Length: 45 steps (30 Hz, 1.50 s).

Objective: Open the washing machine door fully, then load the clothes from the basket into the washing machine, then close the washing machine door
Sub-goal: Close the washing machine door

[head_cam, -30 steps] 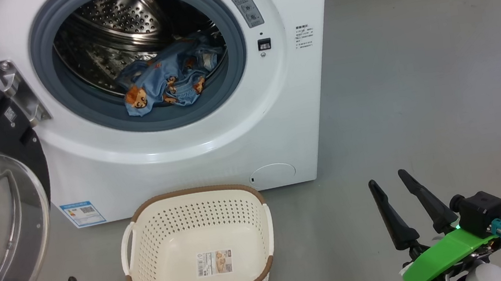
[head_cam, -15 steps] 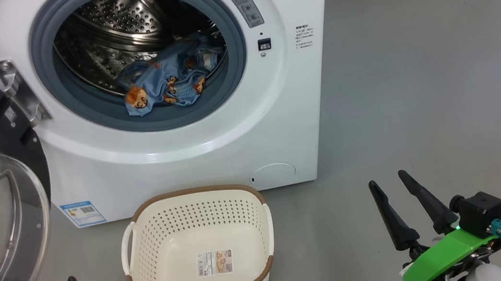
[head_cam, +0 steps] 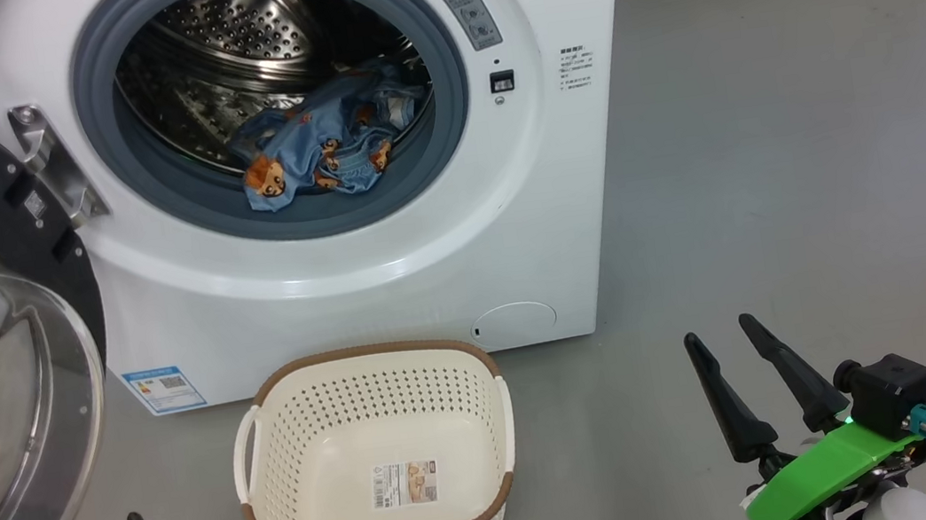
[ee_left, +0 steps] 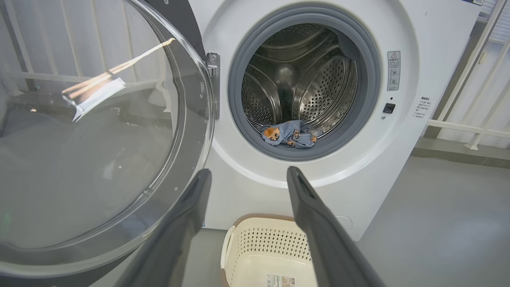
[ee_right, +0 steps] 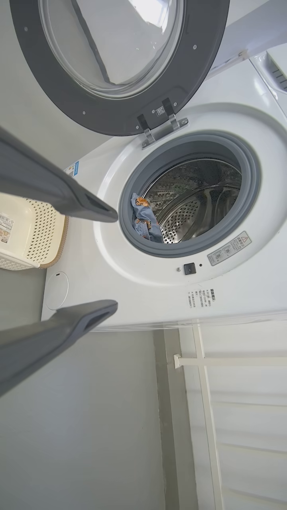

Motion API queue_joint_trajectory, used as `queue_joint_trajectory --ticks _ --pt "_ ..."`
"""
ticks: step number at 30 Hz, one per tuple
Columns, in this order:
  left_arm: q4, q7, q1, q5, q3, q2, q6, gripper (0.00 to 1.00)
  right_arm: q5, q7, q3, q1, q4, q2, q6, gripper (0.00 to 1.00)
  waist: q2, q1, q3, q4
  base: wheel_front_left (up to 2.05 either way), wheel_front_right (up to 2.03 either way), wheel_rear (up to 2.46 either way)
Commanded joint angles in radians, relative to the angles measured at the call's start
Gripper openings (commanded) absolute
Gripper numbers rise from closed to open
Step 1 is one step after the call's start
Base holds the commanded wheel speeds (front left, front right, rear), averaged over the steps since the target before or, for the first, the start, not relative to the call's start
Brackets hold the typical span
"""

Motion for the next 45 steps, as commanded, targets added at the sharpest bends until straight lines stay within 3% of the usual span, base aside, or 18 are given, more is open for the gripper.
queue_joint_trajectory --ticks 1,17,27,45 --pt "-0.019 -0.009 -0.046 0.005 0.041 0.012 -0.010 1.00 0.004 -0.005 0.025 -0.018 -0.024 -0.004 0.002 1.00 0.0000 0.0000 0.000 0.003 0.00 0.00 0.00" --pt "-0.011 -0.009 -0.053 0.005 0.044 0.013 -0.014 1.00 0.007 -0.005 0.032 -0.014 -0.021 -0.006 0.002 1.00 0.0000 0.0000 -0.001 0.043 0.00 0.00 0.00" --pt "-0.012 -0.009 -0.049 0.014 0.056 0.008 -0.009 1.00 0.012 -0.005 0.039 -0.010 -0.017 -0.004 0.002 1.00 0.0000 0.0000 -0.012 0.127 0.00 0.00 0.00" --pt "-0.016 -0.009 -0.041 0.058 0.084 -0.018 0.046 1.00 0.023 -0.005 0.038 0.000 -0.012 0.003 0.002 1.00 0.0000 0.0000 -0.040 0.293 0.00 0.00 0.00"
